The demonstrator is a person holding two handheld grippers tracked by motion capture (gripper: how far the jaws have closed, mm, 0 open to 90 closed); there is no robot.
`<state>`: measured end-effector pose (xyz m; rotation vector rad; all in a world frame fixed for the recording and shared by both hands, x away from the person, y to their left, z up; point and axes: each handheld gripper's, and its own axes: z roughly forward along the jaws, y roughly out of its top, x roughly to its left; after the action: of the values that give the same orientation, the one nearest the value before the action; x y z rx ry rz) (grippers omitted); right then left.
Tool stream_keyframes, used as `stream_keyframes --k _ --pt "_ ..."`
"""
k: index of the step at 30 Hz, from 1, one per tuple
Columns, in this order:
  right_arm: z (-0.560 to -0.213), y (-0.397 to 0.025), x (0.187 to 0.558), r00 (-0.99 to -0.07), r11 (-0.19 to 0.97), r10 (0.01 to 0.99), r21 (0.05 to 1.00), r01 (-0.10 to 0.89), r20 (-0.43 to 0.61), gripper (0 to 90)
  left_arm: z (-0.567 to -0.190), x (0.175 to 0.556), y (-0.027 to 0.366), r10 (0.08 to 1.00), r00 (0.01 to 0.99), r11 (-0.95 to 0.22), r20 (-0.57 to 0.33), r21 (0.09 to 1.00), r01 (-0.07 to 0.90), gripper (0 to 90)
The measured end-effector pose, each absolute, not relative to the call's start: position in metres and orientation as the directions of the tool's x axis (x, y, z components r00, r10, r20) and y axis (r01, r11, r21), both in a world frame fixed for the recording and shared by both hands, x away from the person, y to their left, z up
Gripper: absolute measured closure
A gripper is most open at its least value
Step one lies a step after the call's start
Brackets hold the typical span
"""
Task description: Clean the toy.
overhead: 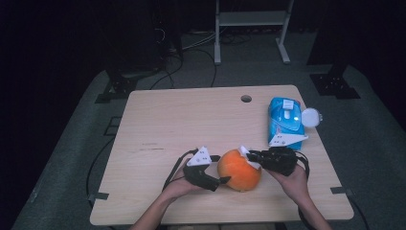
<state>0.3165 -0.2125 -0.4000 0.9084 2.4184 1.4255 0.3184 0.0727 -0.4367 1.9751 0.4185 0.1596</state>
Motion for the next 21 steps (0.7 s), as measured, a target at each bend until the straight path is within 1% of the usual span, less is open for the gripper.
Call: stream_keyframes --k 1,3,5,6,7,8,11,14,17,19,20,21 --pt "-0.400 -0.208 0.315 -0.803 0.353 0.579 0.846 0.401 0.139 80.5 -0.434 0.319 0.073 0.364 0.928 -0.361 -0.080 0.907 0.219 12.1" --pt "-0.401 -0.194 0.311 -0.824 0.373 0.552 0.847 0.379 0.125 80.4 -0.431 0.316 0.071 0.358 0.932 -0.354 -0.055 0.916 0.190 12.7" --pt "-0.401 -0.180 0.307 -0.845 0.396 0.524 0.847 0.353 0.107 80.3 -0.433 0.313 0.068 0.338 0.940 -0.375 -0.034 0.912 0.168 19.5" --pt "-0.401 -0.175 0.305 -0.851 0.411 0.518 0.846 0.339 0.089 80.2 -0.435 0.311 0.067 0.342 0.940 -0.396 -0.010 0.905 0.154 22.2" --pt "-0.400 -0.172 0.304 -0.853 0.428 0.517 0.843 0.327 0.069 80.2 -0.437 0.311 0.068 0.342 0.940 -0.399 -0.009 0.904 0.154 25.0" --pt "-0.400 -0.173 0.304 -0.852 0.429 0.519 0.842 0.327 0.067 80.2 -0.437 0.313 0.070 0.342 0.939 -0.395 -0.025 0.903 0.168 26.7" --pt "-0.401 -0.186 0.310 -0.829 0.406 0.552 0.839 0.362 0.090 80.3 -0.439 0.317 0.075 0.340 0.940 -0.412 -0.030 0.893 0.178 30.4" --pt "-0.408 -0.206 0.317 -0.791 0.381 0.600 0.825 0.418 0.124 80.1 -0.443 0.319 0.083 0.345 0.937 -0.418 -0.045 0.887 0.197 31.4" --pt "-0.415 -0.220 0.323 -0.764 0.342 0.616 0.809 0.478 0.191 80.0 -0.444 0.321 0.086 0.344 0.937 -0.409 -0.061 0.889 0.208 31.0" --pt "-0.417 -0.220 0.324 -0.766 0.338 0.610 0.808 0.483 0.203 80.0 -0.441 0.321 0.086 0.339 0.937 -0.398 -0.078 0.891 0.218 27.4" --pt "-0.416 -0.217 0.323 -0.770 0.348 0.609 0.810 0.473 0.188 80.0 -0.438 0.322 0.086 0.335 0.938 -0.382 -0.090 0.897 0.223 25.1" --pt "-0.415 -0.214 0.322 -0.774 0.356 0.609 0.812 0.462 0.173 80.0 -0.436 0.322 0.086 0.332 0.938 -0.351 -0.100 0.910 0.221 24.6"
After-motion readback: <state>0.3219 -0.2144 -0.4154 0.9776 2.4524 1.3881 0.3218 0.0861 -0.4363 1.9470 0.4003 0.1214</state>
